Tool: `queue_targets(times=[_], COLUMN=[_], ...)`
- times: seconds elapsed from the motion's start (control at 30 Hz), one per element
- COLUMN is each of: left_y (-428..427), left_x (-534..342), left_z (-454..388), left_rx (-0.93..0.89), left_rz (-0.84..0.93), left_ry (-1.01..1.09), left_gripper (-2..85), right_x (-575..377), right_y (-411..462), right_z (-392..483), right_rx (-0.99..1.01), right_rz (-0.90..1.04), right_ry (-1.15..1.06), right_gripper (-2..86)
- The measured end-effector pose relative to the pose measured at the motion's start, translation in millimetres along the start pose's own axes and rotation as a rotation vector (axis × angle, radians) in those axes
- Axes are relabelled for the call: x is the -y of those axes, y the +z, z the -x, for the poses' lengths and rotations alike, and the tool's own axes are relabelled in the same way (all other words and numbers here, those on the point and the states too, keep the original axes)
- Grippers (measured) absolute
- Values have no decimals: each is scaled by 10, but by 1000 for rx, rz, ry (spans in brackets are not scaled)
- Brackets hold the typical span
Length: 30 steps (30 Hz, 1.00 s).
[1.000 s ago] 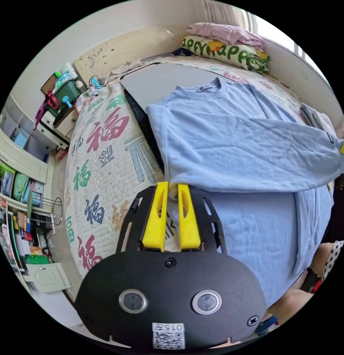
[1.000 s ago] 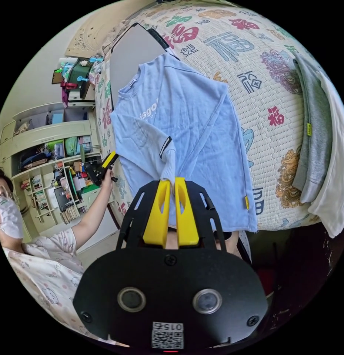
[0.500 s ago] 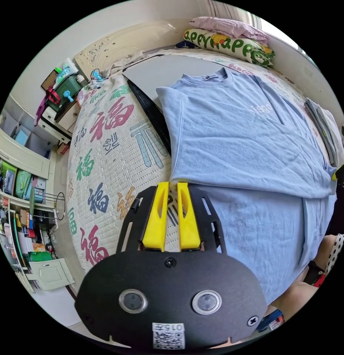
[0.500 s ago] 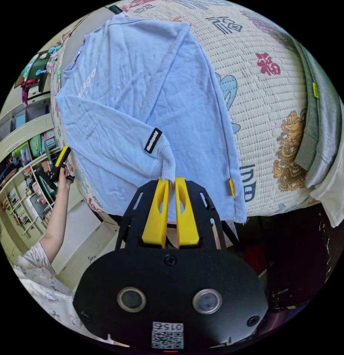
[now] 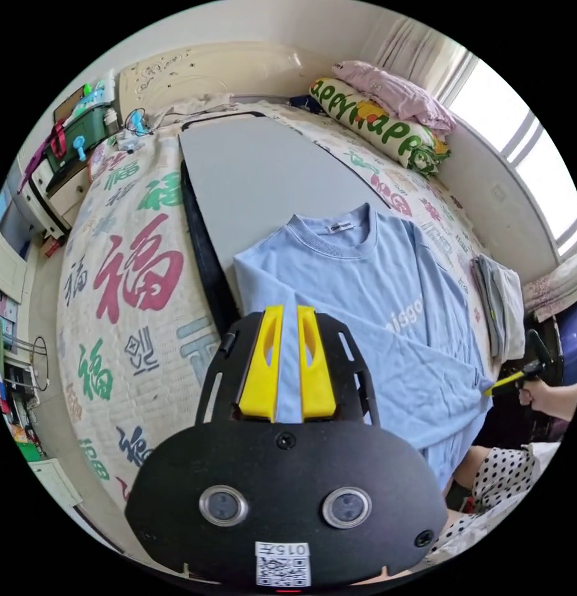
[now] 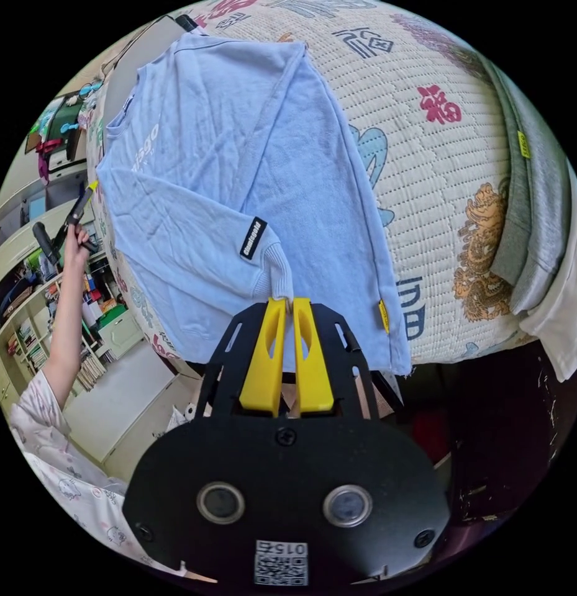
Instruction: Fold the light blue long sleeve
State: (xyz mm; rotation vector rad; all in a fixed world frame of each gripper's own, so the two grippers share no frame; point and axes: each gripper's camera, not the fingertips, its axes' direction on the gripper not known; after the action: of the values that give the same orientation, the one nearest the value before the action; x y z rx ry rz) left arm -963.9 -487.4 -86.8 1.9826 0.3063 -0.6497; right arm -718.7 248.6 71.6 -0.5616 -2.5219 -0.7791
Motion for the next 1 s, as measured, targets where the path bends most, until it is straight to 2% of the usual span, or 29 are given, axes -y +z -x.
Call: queue_targets(times=[0.17, 0.33, 0.43, 0.53, 0.63, 0.73, 0.83, 0.9, 1.0], left_y=[625, 745, 646, 560, 640, 842, 1038, 1160, 1303], left_x=[98, -22, -18, 79, 261, 475, 649, 769, 896], left_z=[298, 564, 769, 954, 1047, 1109, 1189, 1224, 1194], left_rx=[147, 99, 129, 102, 51, -1, -48, -57, -74], left_rz=[84, 79, 59, 7, -17, 2, 20, 44, 82], left_ry=[-61, 35, 31, 25, 22, -1, -23, -19, 11], left_gripper=[-3, 6, 49, 90, 109, 125, 132, 132, 121], right_x=[150, 229, 246, 584, 1291, 2124, 2933, 3431, 3747], right_y=[231, 466, 277, -225, -622, -764, -574, -262, 144], right_z=[-84, -216, -296, -20, 655, 1423, 2041, 2429, 2786], right_rx=[-32, -12, -60, -107, -162, -123, -153, -233, -304], right_rz=[-3, 1, -59, -233, -397, -503, -463, -364, -250], right_ry=[21, 59, 73, -65, -319, -541, -656, -711, -774], right_gripper=[20, 36, 35, 57, 85, 101, 104, 103, 101])
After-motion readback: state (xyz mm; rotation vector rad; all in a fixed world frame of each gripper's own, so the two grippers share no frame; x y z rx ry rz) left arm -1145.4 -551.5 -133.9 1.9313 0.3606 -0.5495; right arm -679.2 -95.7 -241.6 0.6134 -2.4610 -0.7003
